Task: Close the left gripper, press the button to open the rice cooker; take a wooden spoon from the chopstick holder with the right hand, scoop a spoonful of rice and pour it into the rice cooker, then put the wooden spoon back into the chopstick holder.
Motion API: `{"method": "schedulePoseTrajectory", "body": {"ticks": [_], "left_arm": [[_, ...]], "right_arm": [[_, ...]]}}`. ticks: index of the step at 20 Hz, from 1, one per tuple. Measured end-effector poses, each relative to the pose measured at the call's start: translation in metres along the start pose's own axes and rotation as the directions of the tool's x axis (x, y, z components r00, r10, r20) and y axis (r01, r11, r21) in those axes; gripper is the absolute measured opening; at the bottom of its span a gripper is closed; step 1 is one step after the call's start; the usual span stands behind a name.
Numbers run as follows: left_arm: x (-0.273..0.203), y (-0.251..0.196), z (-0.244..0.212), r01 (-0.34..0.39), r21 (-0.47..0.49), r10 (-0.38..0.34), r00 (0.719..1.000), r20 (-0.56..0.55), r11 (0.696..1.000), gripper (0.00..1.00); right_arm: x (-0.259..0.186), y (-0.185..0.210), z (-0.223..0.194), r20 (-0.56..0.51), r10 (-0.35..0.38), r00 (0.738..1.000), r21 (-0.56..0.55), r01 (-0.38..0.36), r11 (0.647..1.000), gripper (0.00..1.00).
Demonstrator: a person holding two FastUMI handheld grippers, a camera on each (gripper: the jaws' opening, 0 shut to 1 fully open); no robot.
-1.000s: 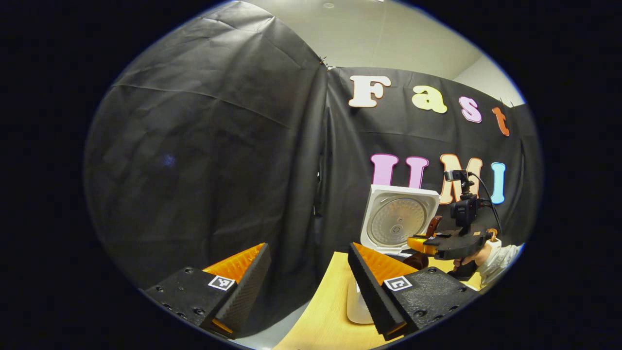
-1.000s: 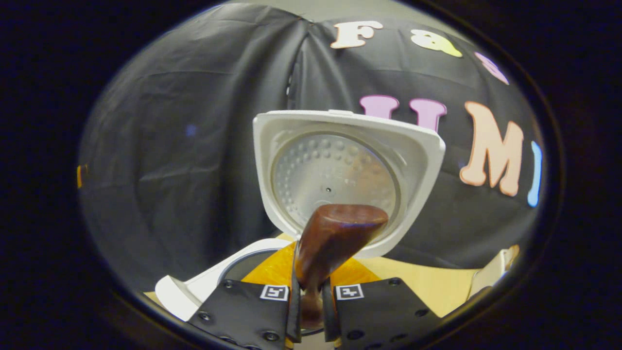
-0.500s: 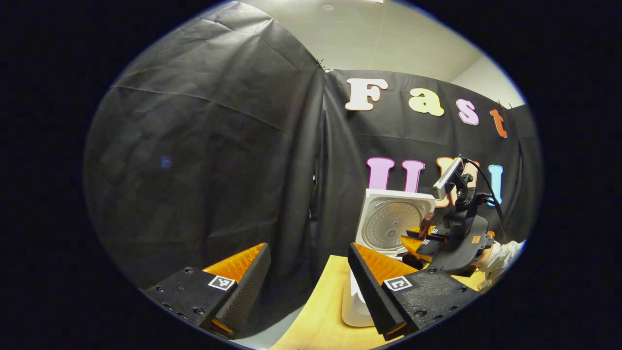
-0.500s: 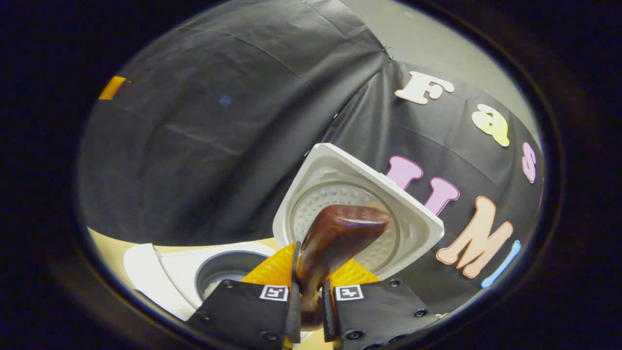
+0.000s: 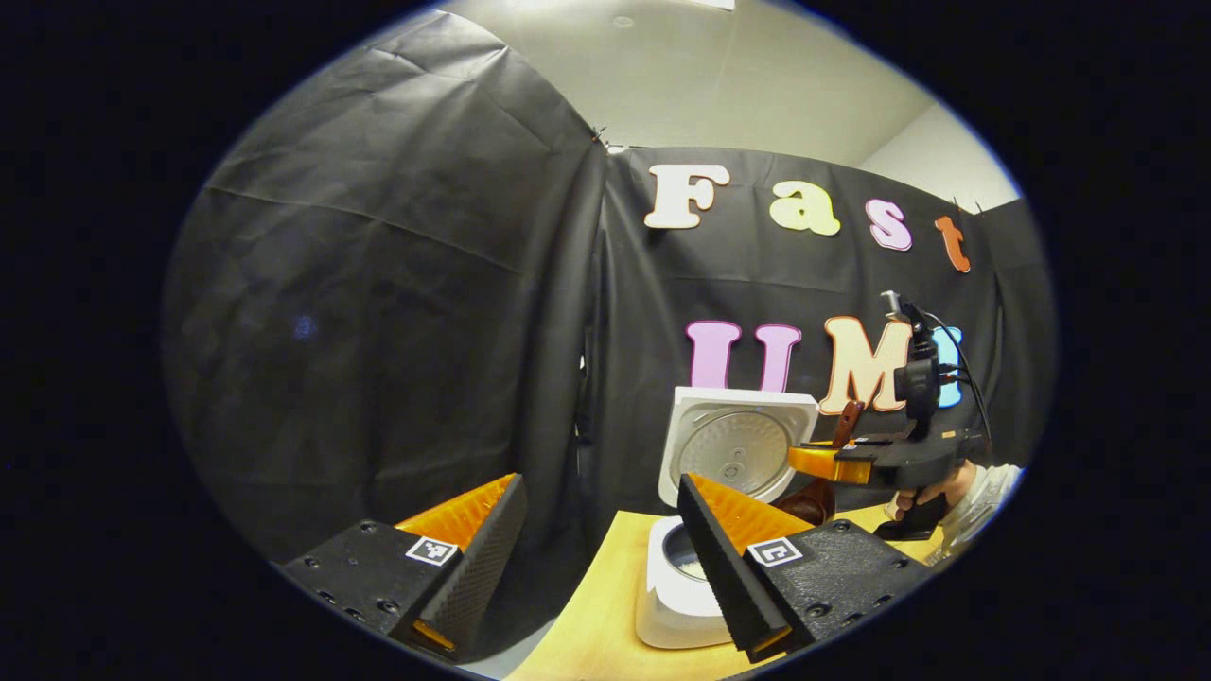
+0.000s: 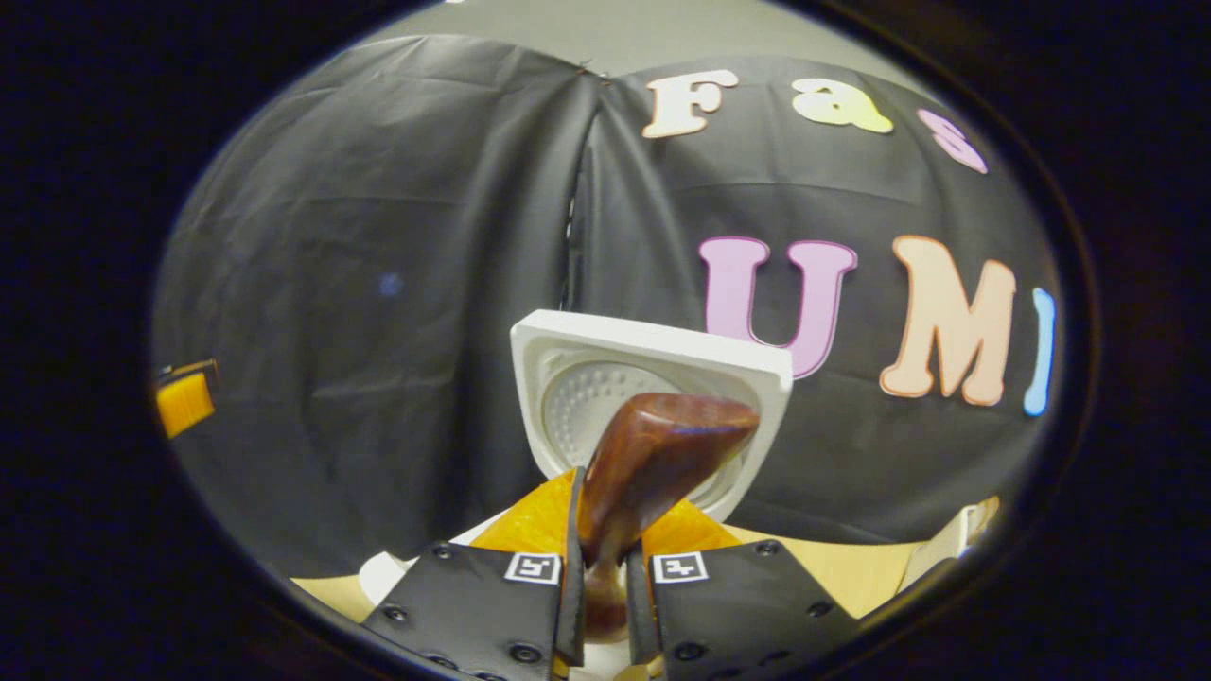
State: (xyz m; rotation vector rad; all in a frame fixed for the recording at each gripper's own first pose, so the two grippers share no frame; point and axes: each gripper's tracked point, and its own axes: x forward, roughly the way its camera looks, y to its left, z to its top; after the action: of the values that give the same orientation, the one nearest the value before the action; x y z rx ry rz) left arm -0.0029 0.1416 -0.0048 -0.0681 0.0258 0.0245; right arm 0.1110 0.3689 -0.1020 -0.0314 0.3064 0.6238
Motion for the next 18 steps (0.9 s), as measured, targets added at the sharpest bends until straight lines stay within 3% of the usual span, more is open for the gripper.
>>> {"method": "schedulePoseTrajectory", "body": {"ticks": [10, 18], "left_arm": [[0.018, -0.072, 0.006, 0.111, 0.019, -0.111, 0.994, 0.013, 0.994, 0.93], [0.027, -0.129, 0.012, 0.179, 0.036, -0.180, 0.984, 0.019, 0.983, 0.95]], "right_arm": [[-0.085, -0.117, -0.008, -0.021, -0.149, 0.989, 0.191, 0.150, 0.970, 0.20], [-0.157, -0.216, -0.025, -0.038, -0.300, 0.953, 0.228, 0.301, 0.926, 0.20]]}}
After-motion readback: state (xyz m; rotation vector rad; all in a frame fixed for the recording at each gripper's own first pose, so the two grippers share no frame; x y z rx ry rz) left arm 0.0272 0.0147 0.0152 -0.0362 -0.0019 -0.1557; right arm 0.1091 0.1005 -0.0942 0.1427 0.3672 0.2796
